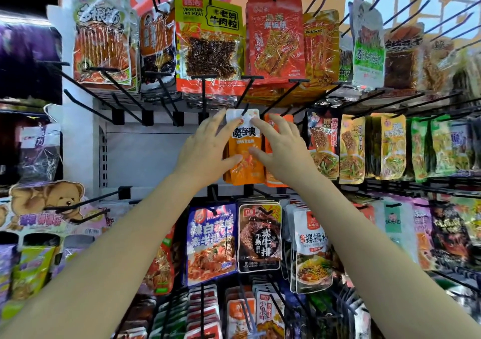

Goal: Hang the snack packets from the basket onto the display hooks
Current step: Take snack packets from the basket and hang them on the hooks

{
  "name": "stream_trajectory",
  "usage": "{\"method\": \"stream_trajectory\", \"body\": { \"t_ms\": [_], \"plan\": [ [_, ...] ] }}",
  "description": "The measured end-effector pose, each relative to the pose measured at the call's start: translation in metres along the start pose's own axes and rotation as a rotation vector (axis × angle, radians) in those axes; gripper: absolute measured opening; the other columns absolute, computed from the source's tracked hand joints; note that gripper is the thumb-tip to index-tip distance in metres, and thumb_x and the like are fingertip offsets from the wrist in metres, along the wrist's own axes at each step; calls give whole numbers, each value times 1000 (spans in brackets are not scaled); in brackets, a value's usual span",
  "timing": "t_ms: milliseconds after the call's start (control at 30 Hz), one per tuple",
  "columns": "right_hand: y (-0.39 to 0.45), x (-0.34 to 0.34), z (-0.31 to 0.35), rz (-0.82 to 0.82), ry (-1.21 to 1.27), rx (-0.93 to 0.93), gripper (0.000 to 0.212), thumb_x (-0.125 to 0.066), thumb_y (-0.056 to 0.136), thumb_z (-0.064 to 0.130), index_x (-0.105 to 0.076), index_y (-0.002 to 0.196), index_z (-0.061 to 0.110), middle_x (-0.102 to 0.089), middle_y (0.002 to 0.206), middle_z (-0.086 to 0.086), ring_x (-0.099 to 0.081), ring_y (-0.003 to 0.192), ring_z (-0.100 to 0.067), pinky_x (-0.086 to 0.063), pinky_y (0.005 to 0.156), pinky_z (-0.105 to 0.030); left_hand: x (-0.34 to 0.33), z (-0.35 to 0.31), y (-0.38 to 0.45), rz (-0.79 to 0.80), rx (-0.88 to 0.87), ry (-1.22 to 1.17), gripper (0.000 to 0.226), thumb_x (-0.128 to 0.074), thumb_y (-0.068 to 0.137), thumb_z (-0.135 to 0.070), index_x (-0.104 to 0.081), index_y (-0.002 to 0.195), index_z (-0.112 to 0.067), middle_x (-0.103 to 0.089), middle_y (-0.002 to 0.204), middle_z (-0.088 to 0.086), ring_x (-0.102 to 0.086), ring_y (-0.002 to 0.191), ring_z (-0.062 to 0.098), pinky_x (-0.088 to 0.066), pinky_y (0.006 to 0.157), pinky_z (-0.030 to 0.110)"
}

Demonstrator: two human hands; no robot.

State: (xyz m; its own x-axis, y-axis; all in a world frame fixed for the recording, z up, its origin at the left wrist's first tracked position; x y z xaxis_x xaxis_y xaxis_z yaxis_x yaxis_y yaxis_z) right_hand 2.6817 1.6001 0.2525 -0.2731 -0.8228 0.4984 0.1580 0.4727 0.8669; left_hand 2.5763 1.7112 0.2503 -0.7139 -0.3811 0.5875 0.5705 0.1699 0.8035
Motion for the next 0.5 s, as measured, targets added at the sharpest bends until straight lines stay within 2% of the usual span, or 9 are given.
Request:
{"method": "stream_trajectory", "body": {
  "t_ms": [67, 133, 233, 300, 400, 500],
  "plan": [
    [-4, 6, 1, -15, 39, 10, 59, -58, 99, 44, -40, 152, 29, -32, 159, -8, -27, 145, -31, -35, 110, -50, 2, 0, -4, 2, 13, -39, 73, -54, 98, -54, -18, 159, -38, -3, 170, 0, -11, 154, 25, -35, 116, 52],
    [-16, 18, 3, -85, 103, 52, 51, -58, 100, 40, -48, 147, 23, -41, 152, -10, -36, 139, -31, -37, 108, -48, 12, -4, -13, -82, 17, -86, 62, -51, 100, -51, -33, 156, -32, -19, 166, 5, -22, 151, 27, -35, 113, 51],
    [-58, 49, -3, -265, 190, 92, 36, -58, 100, 31, -61, 131, 13, -55, 130, -8, -50, 122, -24, -44, 99, -36, 29, -33, -38, -346, -81, -154, 45, -47, 100, -42, -60, 132, -13, -55, 140, 9, -52, 127, 27, -43, 101, 47],
    [-100, 62, -18, -317, 193, 60, 31, -56, 100, 29, -64, 124, 11, -58, 121, -6, -53, 113, -19, -43, 94, -30, 23, -66, -57, -412, -175, -219, 40, -46, 100, -38, -66, 122, -10, -62, 127, 8, -57, 116, 26, -41, 96, 41],
    [-174, 72, -57, -297, 129, -50, 31, -53, 99, 28, -65, 120, 8, -61, 115, -7, -57, 107, -22, -46, 91, -33, -8, -132, -88, -365, -324, -340, 37, -48, 101, -34, -67, 119, -8, -64, 123, 10, -59, 113, 29, -42, 93, 40],
    [-262, 72, -113, -205, 15, -228, 31, -52, 99, 28, -66, 116, 7, -62, 108, -8, -57, 99, -22, -47, 83, -35, -61, -202, -126, -226, -422, -506, 37, -50, 101, -33, -67, 120, -6, -64, 123, 12, -61, 112, 31, -48, 92, 44]
  ]
}}
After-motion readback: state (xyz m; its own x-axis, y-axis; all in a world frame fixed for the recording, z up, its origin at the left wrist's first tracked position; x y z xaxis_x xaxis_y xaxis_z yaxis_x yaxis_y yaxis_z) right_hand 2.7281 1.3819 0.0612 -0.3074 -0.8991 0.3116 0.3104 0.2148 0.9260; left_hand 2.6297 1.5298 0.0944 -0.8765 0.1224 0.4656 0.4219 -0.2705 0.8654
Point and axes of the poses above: each hand's wrist, its own y-axis towards the middle knuckle, its own x-axis out of the back of the hand, z = x × y, the point moved 8 cm from there along y, towards the middle knuckle
